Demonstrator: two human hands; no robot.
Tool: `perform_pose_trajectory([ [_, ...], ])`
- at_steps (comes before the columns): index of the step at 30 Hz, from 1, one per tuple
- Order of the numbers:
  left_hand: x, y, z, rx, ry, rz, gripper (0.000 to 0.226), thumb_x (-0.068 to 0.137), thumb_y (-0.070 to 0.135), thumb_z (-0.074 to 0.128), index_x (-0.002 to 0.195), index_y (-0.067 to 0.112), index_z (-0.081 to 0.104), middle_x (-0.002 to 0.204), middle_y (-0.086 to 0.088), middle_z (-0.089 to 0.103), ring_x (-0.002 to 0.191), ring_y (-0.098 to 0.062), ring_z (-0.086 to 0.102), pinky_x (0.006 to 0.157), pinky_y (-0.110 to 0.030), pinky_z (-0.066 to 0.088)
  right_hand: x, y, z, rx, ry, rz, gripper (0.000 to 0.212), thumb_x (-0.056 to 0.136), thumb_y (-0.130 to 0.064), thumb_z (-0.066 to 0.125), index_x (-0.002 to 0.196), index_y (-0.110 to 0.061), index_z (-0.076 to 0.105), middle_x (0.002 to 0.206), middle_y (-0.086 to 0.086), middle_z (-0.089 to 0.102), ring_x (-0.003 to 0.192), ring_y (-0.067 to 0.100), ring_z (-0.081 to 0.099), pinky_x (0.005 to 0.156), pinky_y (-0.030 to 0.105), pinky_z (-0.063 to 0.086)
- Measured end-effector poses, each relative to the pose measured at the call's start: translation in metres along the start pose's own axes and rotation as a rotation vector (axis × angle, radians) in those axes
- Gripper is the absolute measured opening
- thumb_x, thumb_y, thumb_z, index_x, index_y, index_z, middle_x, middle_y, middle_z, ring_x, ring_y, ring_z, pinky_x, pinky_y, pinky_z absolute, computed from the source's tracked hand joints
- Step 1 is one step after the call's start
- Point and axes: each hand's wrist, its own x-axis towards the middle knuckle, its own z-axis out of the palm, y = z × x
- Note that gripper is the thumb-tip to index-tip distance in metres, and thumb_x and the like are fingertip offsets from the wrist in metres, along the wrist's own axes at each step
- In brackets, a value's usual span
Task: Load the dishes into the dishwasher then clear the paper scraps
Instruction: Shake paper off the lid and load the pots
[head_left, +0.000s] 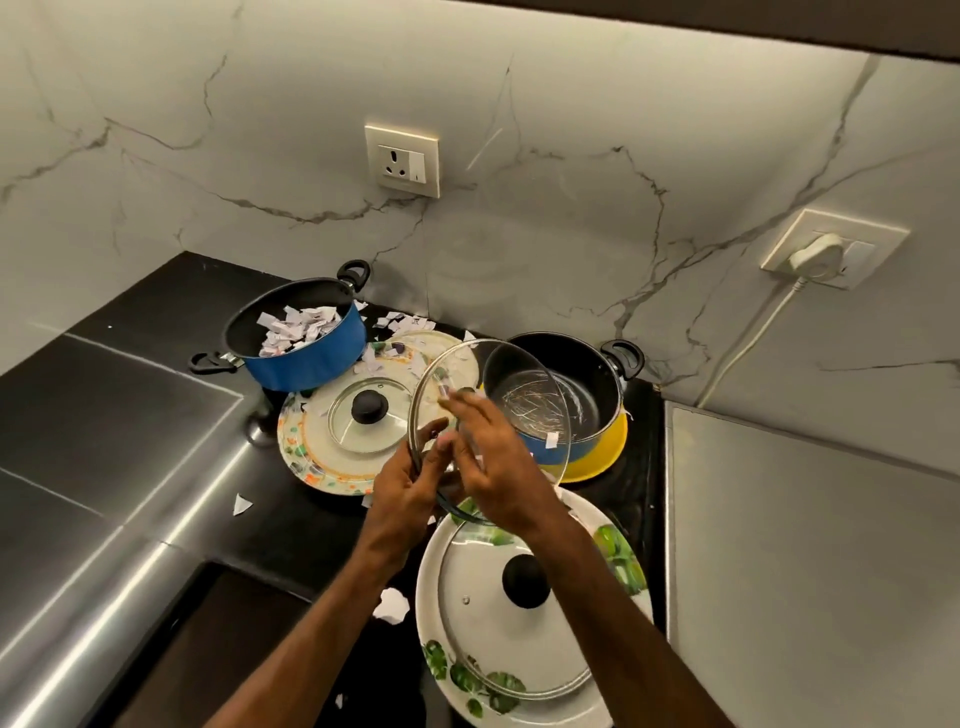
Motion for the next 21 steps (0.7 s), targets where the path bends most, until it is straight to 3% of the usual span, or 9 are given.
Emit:
perform_pose_trajectory([
  [3, -0.002, 0.004, -0.015, 0.025, 0.061, -0.020, 0.040, 0.099, 0.048, 0.054, 0.137, 0.035, 0.057, 0.126, -0.001, 0.071, 0.106, -0.025, 0.073, 0.083, -0.050, 0.062, -0.027, 0.008, 0.016, -0.008, -0.023, -0.003, 0.043, 0.106, -0.030, 0.055, 0.149, -0.024, 0.053, 0.155, -0.008, 0.046, 0.141, 0.008, 0.043, 0.116, 0.030, 0.044],
  [8, -0.004, 0.012, -0.027, 0.036, 0.129, -0.007, 0.046, 0.100, 0.042, 0.055, 0.142, 0.025, 0.053, 0.127, -0.002, 0.071, 0.096, -0.024, 0.076, 0.084, -0.054, 0.061, -0.033, 0.035, 0.004, -0.059, 0.310, 0.156, 0.037, 0.105, -0.020, 0.057, 0.142, -0.021, 0.057, 0.142, -0.005, 0.053, 0.127, 0.007, 0.050, 0.110, 0.035, 0.048],
  [13, -0.008, 0.012, -0.025, 0.041, 0.143, 0.013, 0.046, 0.099, 0.037, 0.057, 0.142, 0.022, 0.054, 0.125, -0.004, 0.071, 0.094, -0.025, 0.077, 0.084, -0.049, 0.062, -0.019, 0.040, -0.008, -0.113, 0.087, 0.091, 0.048, 0.102, -0.006, 0.053, 0.147, -0.023, 0.052, 0.147, -0.004, 0.052, 0.134, 0.013, 0.047, 0.115, 0.036, 0.044],
  [16, -0.009, 0.011, -0.024, 0.057, 0.144, 0.025, 0.045, 0.099, 0.037, 0.058, 0.142, 0.023, 0.054, 0.125, -0.004, 0.072, 0.094, -0.025, 0.077, 0.084, -0.051, 0.062, -0.026, 0.036, 0.002, -0.114, -0.019, 0.050, 0.040, 0.103, -0.016, 0.056, 0.143, -0.023, 0.058, 0.147, -0.009, 0.050, 0.135, 0.011, 0.047, 0.114, 0.037, 0.046],
  [18, -0.009, 0.011, -0.024, 0.045, 0.158, 0.019, 0.046, 0.100, 0.037, 0.058, 0.142, 0.022, 0.054, 0.125, -0.004, 0.072, 0.093, -0.025, 0.077, 0.085, -0.053, 0.061, -0.033, 0.034, 0.008, -0.116, 0.065, 0.076, 0.037, 0.105, -0.029, 0.056, 0.141, -0.023, 0.059, 0.147, -0.008, 0.050, 0.135, 0.010, 0.046, 0.114, 0.037, 0.045],
  [21, -0.010, 0.012, -0.025, 0.064, 0.177, 0.020, 0.047, 0.099, 0.038, 0.057, 0.143, 0.020, 0.053, 0.126, -0.005, 0.071, 0.092, -0.024, 0.077, 0.085, -0.054, 0.061, -0.033, 0.031, 0.004, -0.164, 0.144, 0.224, 0.054, 0.104, -0.047, 0.056, 0.149, -0.018, 0.050, 0.153, 0.001, 0.044, 0.140, 0.017, 0.040, 0.114, 0.037, 0.041],
])
